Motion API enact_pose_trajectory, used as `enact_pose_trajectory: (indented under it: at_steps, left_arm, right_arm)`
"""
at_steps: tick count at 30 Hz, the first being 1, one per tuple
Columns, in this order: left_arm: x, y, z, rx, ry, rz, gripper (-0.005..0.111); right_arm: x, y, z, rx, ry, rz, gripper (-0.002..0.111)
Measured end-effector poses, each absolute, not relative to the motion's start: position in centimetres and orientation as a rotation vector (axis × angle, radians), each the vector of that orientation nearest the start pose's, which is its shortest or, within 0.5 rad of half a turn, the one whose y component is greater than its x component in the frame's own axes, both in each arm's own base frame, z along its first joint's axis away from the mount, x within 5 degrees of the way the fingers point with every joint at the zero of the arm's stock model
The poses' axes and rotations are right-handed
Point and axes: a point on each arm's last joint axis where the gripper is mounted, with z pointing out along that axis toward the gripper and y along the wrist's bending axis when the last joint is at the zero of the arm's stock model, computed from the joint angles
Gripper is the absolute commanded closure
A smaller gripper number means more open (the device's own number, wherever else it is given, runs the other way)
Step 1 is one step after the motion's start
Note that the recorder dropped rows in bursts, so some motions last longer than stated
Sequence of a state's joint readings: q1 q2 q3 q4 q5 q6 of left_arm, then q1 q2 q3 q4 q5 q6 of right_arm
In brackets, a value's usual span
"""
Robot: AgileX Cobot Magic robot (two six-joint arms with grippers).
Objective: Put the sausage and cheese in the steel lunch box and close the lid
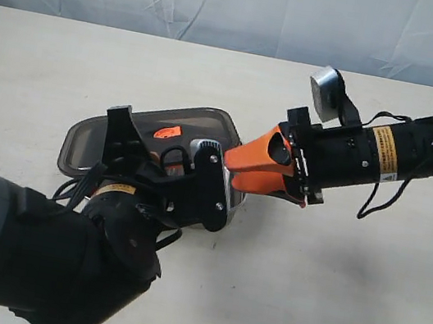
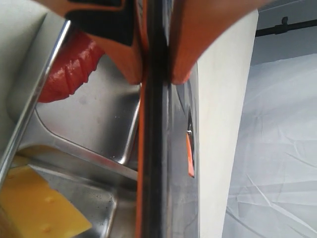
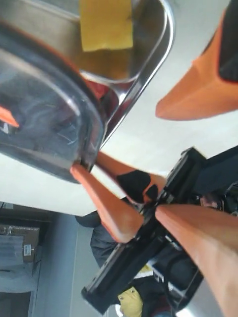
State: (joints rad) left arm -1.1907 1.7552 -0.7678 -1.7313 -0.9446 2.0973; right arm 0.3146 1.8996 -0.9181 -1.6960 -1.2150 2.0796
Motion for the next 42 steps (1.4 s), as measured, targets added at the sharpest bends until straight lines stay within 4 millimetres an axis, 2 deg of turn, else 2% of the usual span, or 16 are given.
enact_pose_trajectory:
  at_steps: [4, 11, 16, 21, 27, 28, 31, 34, 42]
  left_arm:
    - [17.4, -23.9, 16.2, 1.281, 1.841, 0.771, 0.107]
    - [17.4, -23.9, 16.2, 1.281, 1.841, 0.771, 0.107]
    - [17.4, -23.9, 16.2, 1.281, 1.841, 0.771, 0.107]
    - [17.4, -24.0, 16.1, 1.288, 1.842, 0.758, 0.107]
    - [17.4, -23.9, 16.1, 1.281, 1.848, 0.765, 0.107]
    - [17.4, -23.8, 16.1, 1.276, 1.853, 0.770, 0.107]
    - [17.3, -23.7, 16.1, 1.264, 1.872, 0.775, 0.107]
    - [17.3, -23.6, 16.0, 1.261, 1.881, 0.776, 0.107]
    - [17.2, -23.6, 15.8, 1.268, 1.897, 0.765, 0.107]
  right_arm:
    - [27.7, 16.6, 16.3, -0.476, 2.517, 1.760, 0.056]
    - [28.6, 17.0, 16.7, -0.327, 2.457, 1.773, 0.056]
    - [29.1, 17.6, 14.8, -0.216, 2.500, 1.741, 0.056]
    - [29.6, 17.8, 14.4, -0.100, 2.467, 1.785, 0.056]
    - [30.3, 19.7, 15.5, -0.175, 2.422, 1.788, 0.057]
    - [30.5, 20.2, 15.7, -0.196, 2.416, 1.771, 0.060]
    - [30.5, 20.7, 15.8, -0.222, 2.426, 1.735, 0.091]
    - [30.4, 20.7, 15.4, -0.263, 2.461, 1.677, 0.108]
    - [30.1, 20.7, 15.3, -0.309, 2.477, 1.668, 0.109]
